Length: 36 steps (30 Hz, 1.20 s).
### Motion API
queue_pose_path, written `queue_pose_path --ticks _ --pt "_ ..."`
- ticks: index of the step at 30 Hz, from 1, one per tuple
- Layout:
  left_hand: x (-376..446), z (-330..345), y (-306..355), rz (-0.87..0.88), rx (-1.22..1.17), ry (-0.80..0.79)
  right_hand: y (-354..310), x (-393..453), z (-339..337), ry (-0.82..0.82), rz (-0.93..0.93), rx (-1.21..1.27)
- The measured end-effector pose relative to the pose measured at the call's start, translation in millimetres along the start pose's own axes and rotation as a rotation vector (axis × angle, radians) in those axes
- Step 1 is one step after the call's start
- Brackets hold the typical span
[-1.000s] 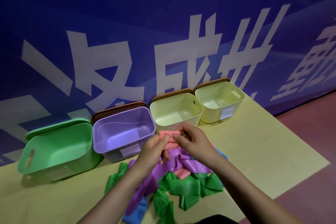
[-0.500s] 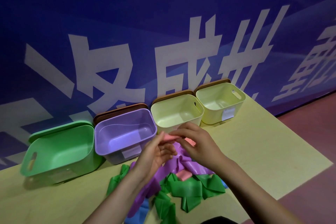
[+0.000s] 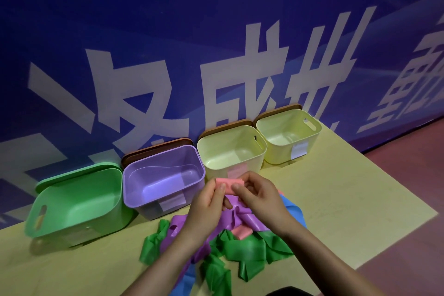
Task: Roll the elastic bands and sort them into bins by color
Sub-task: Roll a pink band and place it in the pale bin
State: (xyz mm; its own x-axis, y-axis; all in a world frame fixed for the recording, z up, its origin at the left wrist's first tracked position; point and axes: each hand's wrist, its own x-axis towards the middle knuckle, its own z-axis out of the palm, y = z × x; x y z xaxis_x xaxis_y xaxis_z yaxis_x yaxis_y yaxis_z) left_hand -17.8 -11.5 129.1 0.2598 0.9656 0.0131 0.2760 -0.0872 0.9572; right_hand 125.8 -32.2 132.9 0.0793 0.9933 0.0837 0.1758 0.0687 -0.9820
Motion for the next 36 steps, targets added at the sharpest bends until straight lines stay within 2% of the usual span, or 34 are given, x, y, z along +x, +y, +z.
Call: queue_pose_path --ticks 4,7,9,13,17,24,31,34,36 --pt "-3.5 3.7 4.7 -0.004 -0.180 0.012 -3.7 -3.5 -0.4 0.031 -0.103 -0.032" --pt "-5.0 4.7 6.8 -0.041 -0.306 -0.017 -4.5 0.1 -5.9 -0.008 -0.083 0.093" --pt "-2.3 1.9 7.6 -0.072 -0.301 -0.080 -1.8 4.8 -14.3 -0.024 -0.051 0.114" --pt "8.7 -7.5 4.0 -0.160 -0.208 -0.177 2.4 12.0 -27.3 -0.082 -0.026 0.008" --pt "14.9 -9.7 3.9 -0.142 -0.194 -0.147 3.1 17.3 -29.4 -0.124 -0.003 -0.148" --pt "25.4 9.6 -1.0 -0.245 -0.485 0.078 6.2 18.8 -8.0 0.076 0.228 0.290" --pt "43.2 20.9 -10.1 -0.327 -0.600 0.179 27.3 54.1 -2.1 0.046 0.382 0.237" --pt "60.2 23.7 -15.9 -0.402 -0.668 0.183 37.8 74.3 1.3 0.030 0.343 0.178" --pt "75.7 24.1 -20.0 -0.477 -0.848 0.170 39.7 89.2 3.7 0.009 0.281 0.167"
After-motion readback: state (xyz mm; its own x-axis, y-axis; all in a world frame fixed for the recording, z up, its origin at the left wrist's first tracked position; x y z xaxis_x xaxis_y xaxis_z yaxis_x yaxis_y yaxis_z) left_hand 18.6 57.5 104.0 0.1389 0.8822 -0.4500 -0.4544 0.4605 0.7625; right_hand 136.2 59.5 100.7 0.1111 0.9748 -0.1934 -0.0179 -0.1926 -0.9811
